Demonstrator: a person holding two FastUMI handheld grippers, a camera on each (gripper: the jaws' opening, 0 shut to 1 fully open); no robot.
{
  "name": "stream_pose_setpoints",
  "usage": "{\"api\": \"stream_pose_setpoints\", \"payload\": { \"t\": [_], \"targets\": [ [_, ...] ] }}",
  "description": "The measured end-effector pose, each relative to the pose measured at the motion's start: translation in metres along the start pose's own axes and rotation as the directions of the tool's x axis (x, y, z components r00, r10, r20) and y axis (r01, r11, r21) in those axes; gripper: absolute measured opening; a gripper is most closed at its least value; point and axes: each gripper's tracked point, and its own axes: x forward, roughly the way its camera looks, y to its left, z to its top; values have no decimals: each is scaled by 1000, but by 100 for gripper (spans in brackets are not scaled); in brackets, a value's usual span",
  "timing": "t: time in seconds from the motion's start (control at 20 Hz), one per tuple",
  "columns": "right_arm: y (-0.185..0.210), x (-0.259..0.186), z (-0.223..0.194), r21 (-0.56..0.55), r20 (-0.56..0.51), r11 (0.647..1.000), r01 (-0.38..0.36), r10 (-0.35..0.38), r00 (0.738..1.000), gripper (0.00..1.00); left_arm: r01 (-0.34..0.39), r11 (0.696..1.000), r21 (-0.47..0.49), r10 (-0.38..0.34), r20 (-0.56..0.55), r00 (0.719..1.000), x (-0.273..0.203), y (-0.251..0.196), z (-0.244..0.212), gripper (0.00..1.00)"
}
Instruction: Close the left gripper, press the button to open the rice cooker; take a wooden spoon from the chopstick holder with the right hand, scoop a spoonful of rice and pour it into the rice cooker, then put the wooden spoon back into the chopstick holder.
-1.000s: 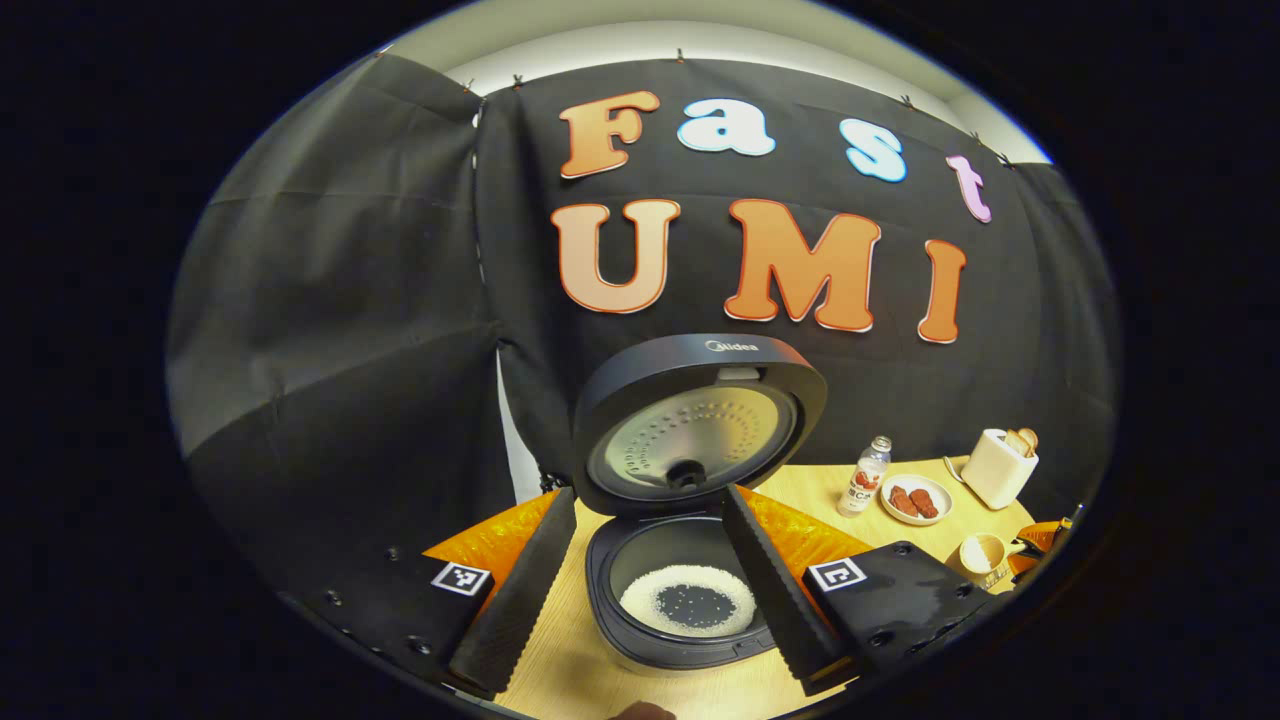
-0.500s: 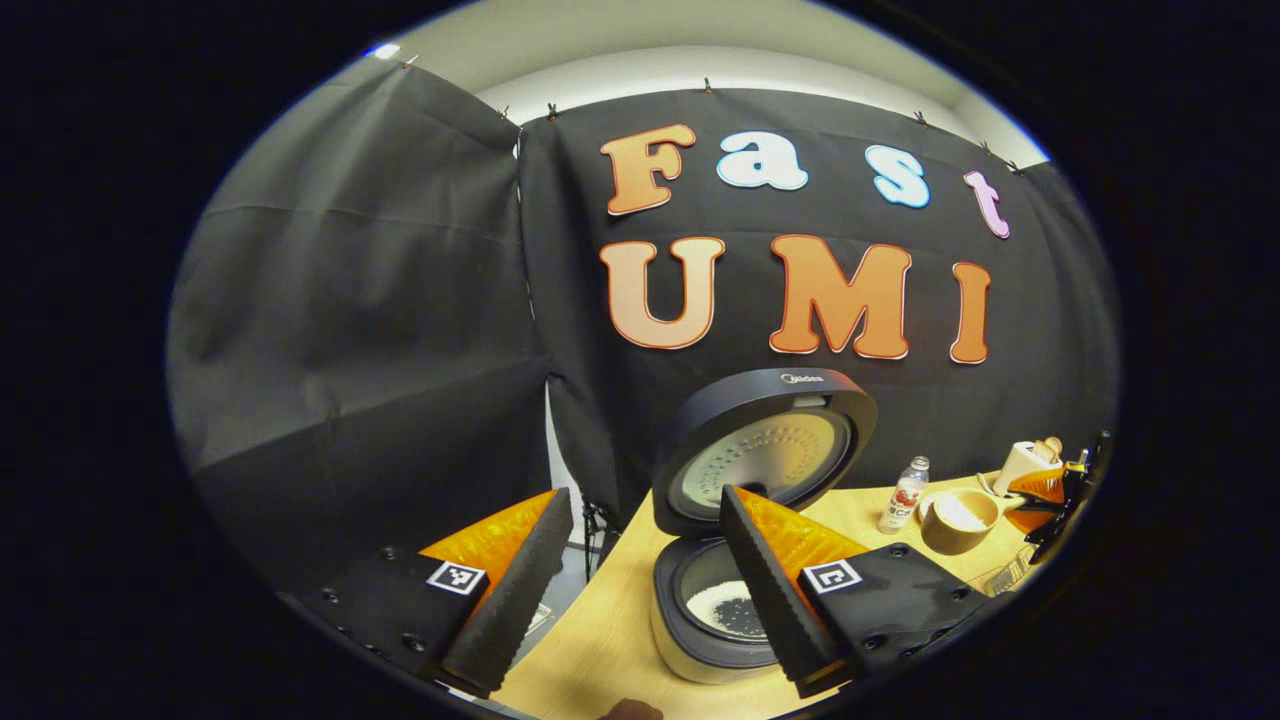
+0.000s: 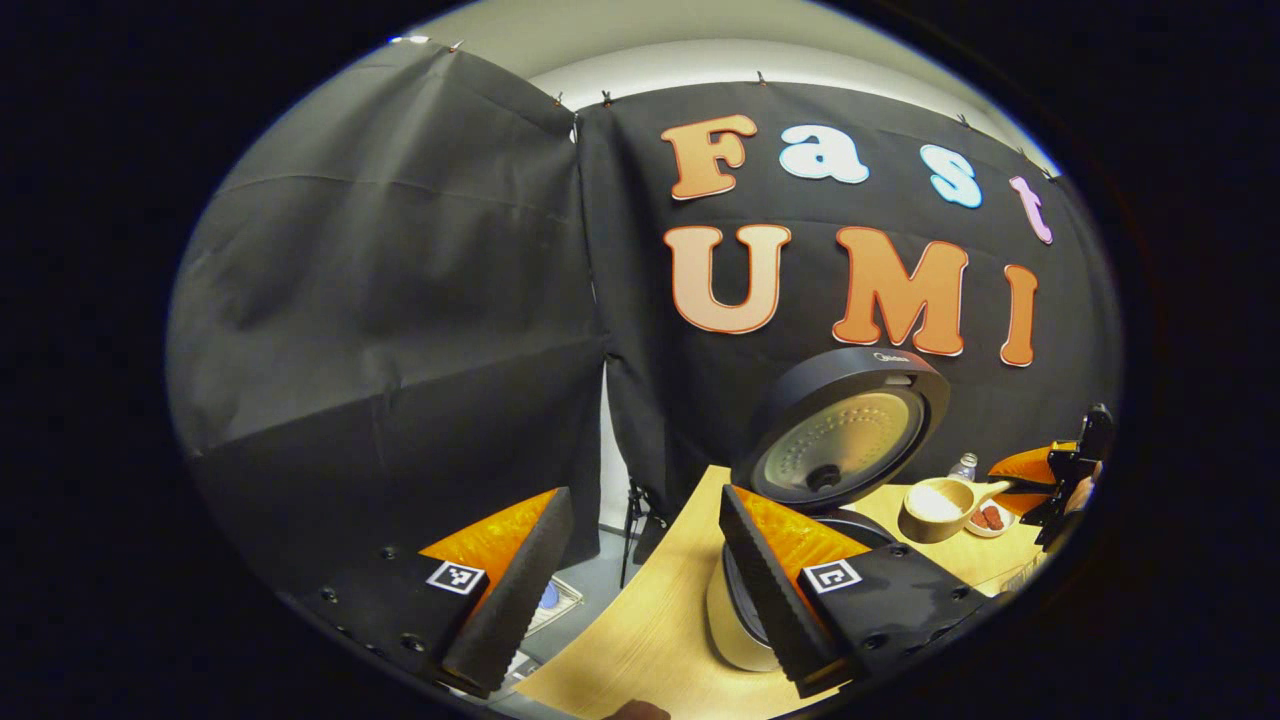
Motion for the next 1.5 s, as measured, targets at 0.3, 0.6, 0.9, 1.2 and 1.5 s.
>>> {"api": "stream_pose_setpoints", "payload": {
  "t": [0.3, 0.6, 0.9, 1.2, 1.5],
  "targets": [
    [6, 20, -13, -311, 18, 946, 91, -90, 996, 7, -49, 999, 9, 49, -13, 999, -4, 20, -11, 100],
    [6, 29, -30, -511, 50, 846, 154, -150, 987, 7, -98, 995, 7, 98, -24, 995, -5, 47, -15, 100],
    [20, 28, -35, -686, 106, 708, 169, -133, 985, 7, -102, 995, 9, 103, -33, 994, -11, 51, -18, 100],
    [33, 29, -44, -803, 111, 578, 148, -100, 989, 7, -101, 995, 20, 101, -32, 994, -16, 50, -19, 97],
    [42, 31, -66, -898, 96, 425, 113, -63, 993, 7, -95, 995, 8, 95, -61, 994, -24, 47, -30, 100]
  ]
}}
